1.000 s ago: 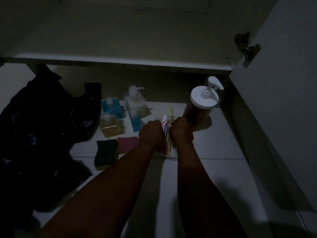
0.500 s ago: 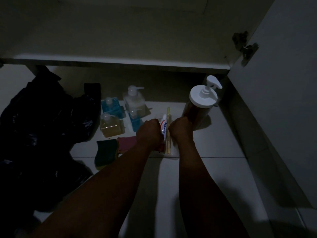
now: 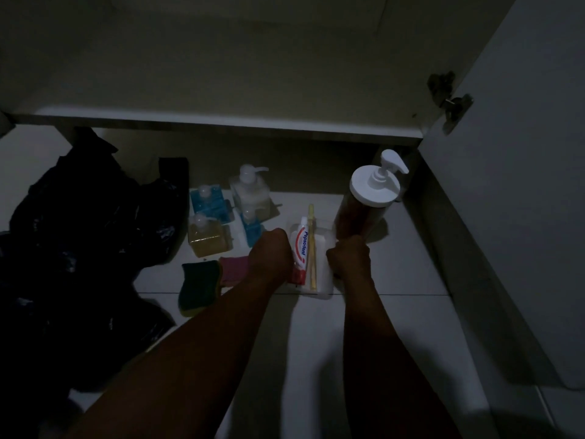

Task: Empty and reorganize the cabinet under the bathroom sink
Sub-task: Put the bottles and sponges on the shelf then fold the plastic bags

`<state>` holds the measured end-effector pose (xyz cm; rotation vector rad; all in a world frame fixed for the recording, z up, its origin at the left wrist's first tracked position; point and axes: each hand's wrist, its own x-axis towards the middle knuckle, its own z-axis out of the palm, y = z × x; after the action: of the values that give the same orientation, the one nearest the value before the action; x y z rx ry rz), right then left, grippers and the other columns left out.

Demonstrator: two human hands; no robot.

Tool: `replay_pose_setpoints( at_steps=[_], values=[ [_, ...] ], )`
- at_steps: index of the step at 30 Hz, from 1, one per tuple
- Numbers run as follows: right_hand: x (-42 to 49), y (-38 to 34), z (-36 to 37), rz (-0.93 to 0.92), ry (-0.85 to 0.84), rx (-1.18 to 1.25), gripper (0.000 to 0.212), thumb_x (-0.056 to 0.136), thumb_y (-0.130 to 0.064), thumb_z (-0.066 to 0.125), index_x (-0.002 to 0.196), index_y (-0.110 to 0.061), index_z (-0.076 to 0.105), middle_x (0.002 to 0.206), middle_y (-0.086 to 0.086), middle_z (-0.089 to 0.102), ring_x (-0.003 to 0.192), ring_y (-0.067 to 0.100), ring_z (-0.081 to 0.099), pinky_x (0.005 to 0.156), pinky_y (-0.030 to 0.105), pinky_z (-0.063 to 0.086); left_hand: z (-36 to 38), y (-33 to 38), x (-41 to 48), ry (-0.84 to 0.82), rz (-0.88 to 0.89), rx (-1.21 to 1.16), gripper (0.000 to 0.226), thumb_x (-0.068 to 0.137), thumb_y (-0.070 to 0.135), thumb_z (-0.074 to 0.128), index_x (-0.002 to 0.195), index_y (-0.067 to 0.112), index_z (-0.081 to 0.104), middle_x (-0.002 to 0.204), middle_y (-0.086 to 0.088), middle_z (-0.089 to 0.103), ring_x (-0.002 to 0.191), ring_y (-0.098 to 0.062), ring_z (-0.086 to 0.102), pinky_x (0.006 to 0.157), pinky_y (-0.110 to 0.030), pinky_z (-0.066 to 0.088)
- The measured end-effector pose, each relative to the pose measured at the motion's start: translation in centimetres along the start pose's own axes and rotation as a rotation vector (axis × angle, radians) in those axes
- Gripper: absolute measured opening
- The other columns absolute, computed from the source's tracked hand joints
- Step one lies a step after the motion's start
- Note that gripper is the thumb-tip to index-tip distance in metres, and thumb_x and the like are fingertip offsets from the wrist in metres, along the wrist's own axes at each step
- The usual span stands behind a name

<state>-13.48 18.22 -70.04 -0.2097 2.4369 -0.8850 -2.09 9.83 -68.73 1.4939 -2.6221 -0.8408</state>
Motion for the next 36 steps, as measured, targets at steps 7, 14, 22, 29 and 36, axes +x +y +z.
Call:
replay_pose_setpoints(
  at_steps=[7, 14, 22, 29, 36],
  values=[
    [-3.2, -0.4, -2.0, -0.02, -0.015, -0.069, 0.012, 0.083, -0.006, 0.058, 0.083, 0.005, 0.065, 0.075, 0.017, 0.065, 0.073, 0.032, 0.069, 0.072, 0.045, 0.061, -2.3, 0.2, -1.6, -0.162, -0.068, -0.064, 0.015, 0.088, 0.006, 0.065, 0.102, 0.001, 0.061, 0.112, -0.016, 0.065, 0.102, -0.028, 0.064, 0.08, -0.031, 0.05],
    [-12.6, -6.3, -8.5, 0.012, -0.104, -0.177, 0.032, 0.087, -0.017, 0.067, 0.117, -0.006, 0.061, 0.109, 0.008, 0.067, 0.086, 0.011, 0.062, 0.073, 0.014, 0.046, -11.6, 2.2, -8.2, -0.244, -0.167, -0.123, 0.018, 0.089, 0.016, 0.067, 0.103, 0.005, 0.063, 0.109, -0.009, 0.066, 0.099, -0.025, 0.066, 0.086, -0.028, 0.051],
    [-27.3, -22.2, -20.9, -0.16, -0.381, -0.149, 0.059, 0.089, -0.003, 0.062, 0.142, -0.01, 0.037, 0.092, -0.006, 0.059, 0.072, 0.003, 0.054, 0.069, 0.018, 0.054, -34.5, 7.2, -16.2, -0.174, -0.256, -0.238, 0.026, 0.089, 0.008, 0.06, 0.114, 0.006, 0.062, 0.111, -0.015, 0.068, 0.103, -0.032, 0.066, 0.085, -0.036, 0.054],
    [-41.0, -39.3, -28.5, -0.149, -0.613, 0.043, 0.068, 0.09, -0.004, 0.062, 0.131, -0.046, 0.028, 0.095, -0.015, 0.05, 0.081, 0.012, 0.06, 0.067, 0.034, 0.057, -57.4, 9.0, -22.7, -0.057, -0.337, -0.47, 0.03, 0.085, 0.012, 0.069, 0.115, 0.01, 0.065, 0.106, -0.007, 0.071, 0.097, -0.023, 0.067, 0.081, -0.028, 0.052],
    [-49.8, -51.1, -29.8, -0.292, -0.515, 0.107, 0.037, 0.085, 0.01, 0.054, 0.097, -0.025, 0.063, 0.095, 0.003, 0.069, 0.088, 0.024, 0.069, 0.076, 0.042, 0.06, -73.3, 7.2, -26.2, 0.111, -0.323, -0.691, 0.031, 0.084, 0.023, 0.075, 0.112, 0.016, 0.065, 0.091, 0.007, 0.07, 0.075, -0.002, 0.066, 0.072, -0.027, 0.058]
  ],
)
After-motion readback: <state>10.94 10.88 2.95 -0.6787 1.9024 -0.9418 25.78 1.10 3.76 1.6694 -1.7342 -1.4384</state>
